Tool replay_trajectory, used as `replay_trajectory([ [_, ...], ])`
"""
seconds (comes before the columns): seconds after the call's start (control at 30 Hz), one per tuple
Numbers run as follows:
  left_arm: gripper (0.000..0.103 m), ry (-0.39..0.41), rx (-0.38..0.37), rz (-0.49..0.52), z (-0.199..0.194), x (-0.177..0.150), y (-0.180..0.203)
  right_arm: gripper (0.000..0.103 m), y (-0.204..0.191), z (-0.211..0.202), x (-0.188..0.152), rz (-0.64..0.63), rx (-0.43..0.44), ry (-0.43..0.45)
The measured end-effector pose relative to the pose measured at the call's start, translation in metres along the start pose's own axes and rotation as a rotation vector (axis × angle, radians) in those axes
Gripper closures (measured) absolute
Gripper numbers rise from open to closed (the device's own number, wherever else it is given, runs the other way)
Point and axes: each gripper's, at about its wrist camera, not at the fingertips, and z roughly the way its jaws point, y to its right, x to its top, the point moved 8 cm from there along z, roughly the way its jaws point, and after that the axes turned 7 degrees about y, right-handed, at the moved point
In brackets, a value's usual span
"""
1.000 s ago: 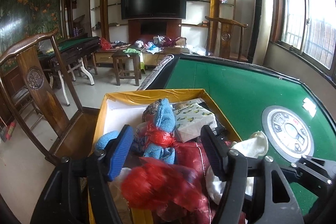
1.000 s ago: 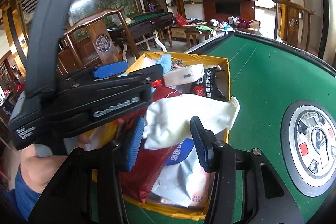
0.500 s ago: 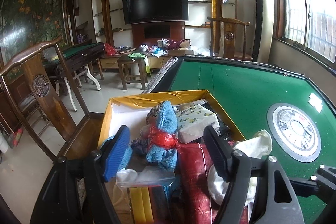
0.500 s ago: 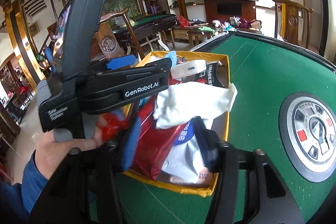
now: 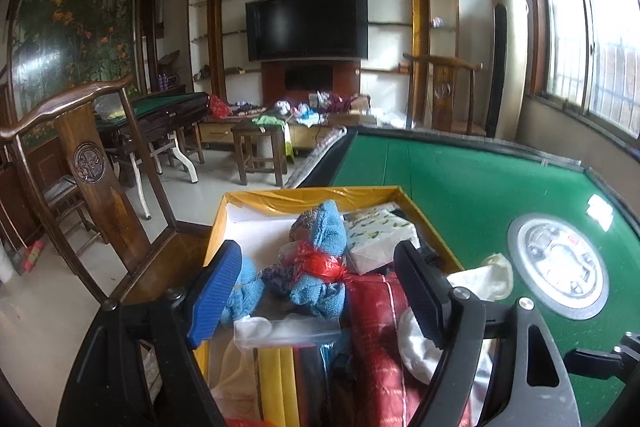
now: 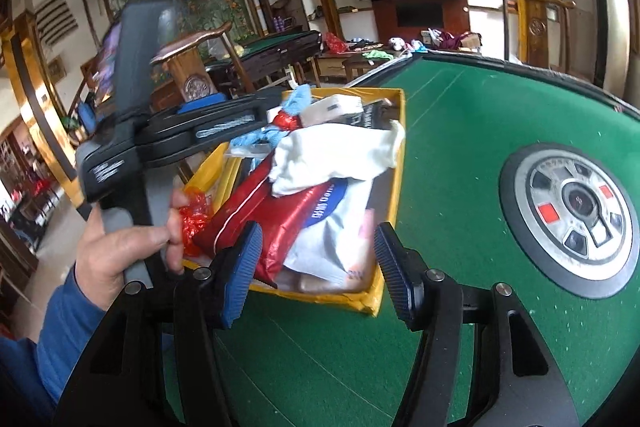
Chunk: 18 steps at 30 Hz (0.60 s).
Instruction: Organize soft objects
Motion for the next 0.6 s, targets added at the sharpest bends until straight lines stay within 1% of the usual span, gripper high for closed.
replay_trajectory([
  [0.1,0.024,0.018,-0.035,-0.061,-0.012,-0.001,-0.004,0.044,0.011,-0.005,-0.001,0.028,-0.010,0.007],
  [0.17,0.024,0.016,-0.022,-0.075,-0.021,-0.005,-0.006,0.044,0.015,-0.009,0.000,0.055,-0.004,0.017],
  [0.3,0.022,0.057,0.091,-0.025,-0.047,-0.007,-0.012,0.044,0.017,-0.012,-0.001,0.084,0.013,0.021],
  [0.37,0.021,0.069,0.102,-0.012,-0.059,-0.009,-0.011,0.044,0.017,-0.012,-0.004,0.089,0.013,0.011],
  [0.47,0.021,0.036,0.094,0.010,-0.073,-0.012,-0.004,0.044,0.017,-0.013,-0.009,0.093,0.013,0.000],
  [0.57,0.021,-0.005,0.119,0.047,-0.078,-0.019,0.001,0.044,0.018,-0.015,-0.013,0.091,0.000,-0.013],
  [0.6,0.021,-0.006,0.125,0.054,-0.081,-0.021,0.000,0.044,0.018,-0.018,-0.014,0.085,-0.004,-0.011],
])
